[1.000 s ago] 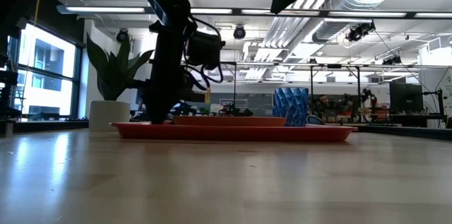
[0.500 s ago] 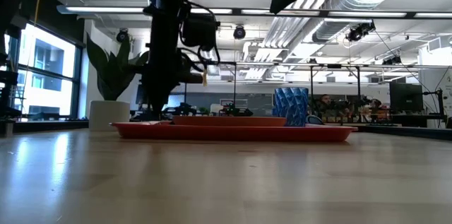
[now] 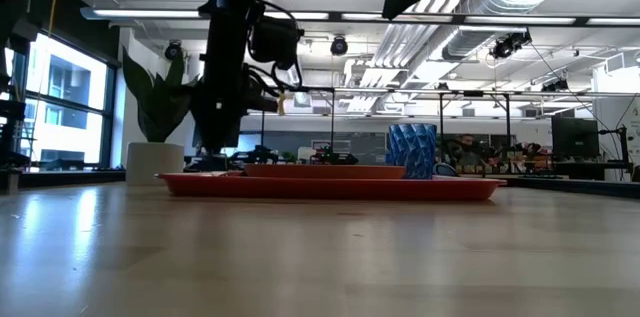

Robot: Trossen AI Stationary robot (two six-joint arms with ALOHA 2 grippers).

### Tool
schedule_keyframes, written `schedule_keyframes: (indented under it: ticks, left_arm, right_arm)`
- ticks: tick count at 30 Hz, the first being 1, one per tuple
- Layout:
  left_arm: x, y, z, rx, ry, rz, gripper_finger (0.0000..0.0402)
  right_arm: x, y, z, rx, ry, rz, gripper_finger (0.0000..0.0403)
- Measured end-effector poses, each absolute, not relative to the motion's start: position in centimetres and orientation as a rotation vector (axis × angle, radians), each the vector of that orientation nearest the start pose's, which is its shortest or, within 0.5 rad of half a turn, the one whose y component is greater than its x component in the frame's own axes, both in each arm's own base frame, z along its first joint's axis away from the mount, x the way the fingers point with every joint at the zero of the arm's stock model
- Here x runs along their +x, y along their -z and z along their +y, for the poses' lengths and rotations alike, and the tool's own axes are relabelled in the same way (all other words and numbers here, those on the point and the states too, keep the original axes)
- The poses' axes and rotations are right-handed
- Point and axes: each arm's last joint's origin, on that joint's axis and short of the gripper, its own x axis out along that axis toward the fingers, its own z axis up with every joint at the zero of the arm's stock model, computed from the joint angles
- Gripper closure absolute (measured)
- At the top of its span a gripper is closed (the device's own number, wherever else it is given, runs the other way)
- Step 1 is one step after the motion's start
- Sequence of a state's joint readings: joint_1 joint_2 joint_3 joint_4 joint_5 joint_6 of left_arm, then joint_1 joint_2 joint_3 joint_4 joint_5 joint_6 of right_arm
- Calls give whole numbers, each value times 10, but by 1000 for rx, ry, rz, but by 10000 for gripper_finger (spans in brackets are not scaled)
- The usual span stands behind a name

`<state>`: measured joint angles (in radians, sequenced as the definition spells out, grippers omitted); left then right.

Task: Pick and place plate/cup/fork/spoon on tray
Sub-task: Adjust the utensils on the pink tray

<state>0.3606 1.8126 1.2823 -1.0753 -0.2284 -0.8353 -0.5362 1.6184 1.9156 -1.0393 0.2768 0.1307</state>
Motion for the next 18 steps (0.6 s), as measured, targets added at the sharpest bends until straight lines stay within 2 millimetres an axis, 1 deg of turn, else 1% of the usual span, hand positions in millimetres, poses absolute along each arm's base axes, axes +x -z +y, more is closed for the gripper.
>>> schedule_keyframes:
  ticks: [5, 9, 15, 18]
  left_arm:
    - [298, -192, 123, -776, -1117, 1316, 305]
    - [300, -191, 124, -781, -1118, 1304, 283]
    - [301, -185, 127, -799, -1142, 1307, 279]
    - [302, -178, 128, -798, -1139, 1335, 282]
  right_arm:
    - [270, -431, -170, 217, 823, 712, 336]
    - [270, -430, -169, 218, 823, 725, 336]
    - [270, -430, -169, 218, 823, 726, 336]
    - [270, -430, -169, 218, 823, 726, 336]
